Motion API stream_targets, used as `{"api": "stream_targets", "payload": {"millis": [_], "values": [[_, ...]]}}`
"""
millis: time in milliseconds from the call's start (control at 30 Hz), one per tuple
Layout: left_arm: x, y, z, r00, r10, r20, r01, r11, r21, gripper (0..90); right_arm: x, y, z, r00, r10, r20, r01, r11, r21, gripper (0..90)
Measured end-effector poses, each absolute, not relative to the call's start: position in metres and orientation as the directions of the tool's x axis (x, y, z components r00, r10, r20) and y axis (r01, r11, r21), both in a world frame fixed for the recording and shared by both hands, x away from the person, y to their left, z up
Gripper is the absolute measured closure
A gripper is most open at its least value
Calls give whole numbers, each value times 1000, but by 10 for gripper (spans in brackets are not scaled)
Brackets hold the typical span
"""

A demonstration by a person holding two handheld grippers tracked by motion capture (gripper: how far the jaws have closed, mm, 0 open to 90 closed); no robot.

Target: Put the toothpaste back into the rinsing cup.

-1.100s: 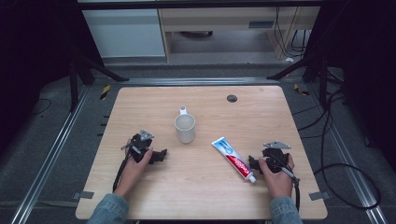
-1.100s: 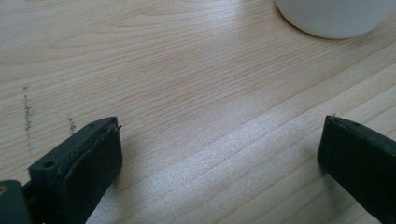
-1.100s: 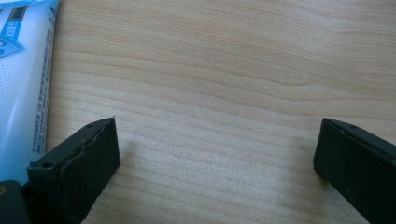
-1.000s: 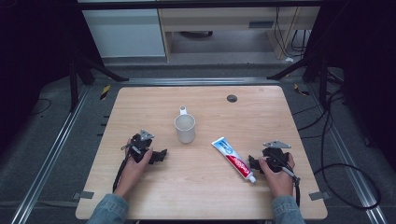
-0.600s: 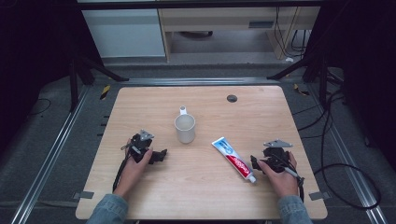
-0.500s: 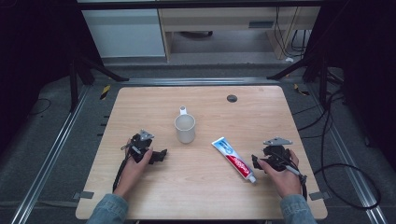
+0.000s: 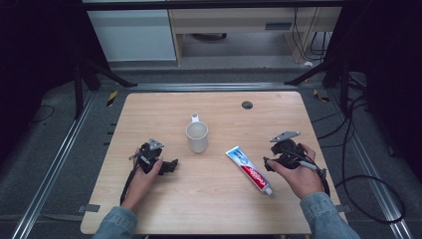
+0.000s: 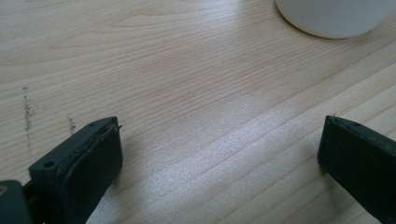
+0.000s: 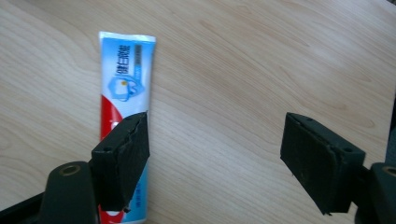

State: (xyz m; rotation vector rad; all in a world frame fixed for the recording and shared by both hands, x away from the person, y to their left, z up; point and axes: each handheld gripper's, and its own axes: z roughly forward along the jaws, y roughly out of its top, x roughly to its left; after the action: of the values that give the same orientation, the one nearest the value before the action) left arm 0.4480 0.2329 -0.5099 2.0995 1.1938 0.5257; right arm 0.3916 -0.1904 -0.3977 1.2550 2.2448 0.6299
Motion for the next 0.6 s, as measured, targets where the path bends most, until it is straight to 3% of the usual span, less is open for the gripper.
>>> {"api": "stream_targets", "payload": {"millis": [600], "values": [[449, 233, -510, 499, 866, 20, 601, -362, 713, 0, 416, -157, -380, -553, 818, -161, 660, 547, 514, 341]]}}
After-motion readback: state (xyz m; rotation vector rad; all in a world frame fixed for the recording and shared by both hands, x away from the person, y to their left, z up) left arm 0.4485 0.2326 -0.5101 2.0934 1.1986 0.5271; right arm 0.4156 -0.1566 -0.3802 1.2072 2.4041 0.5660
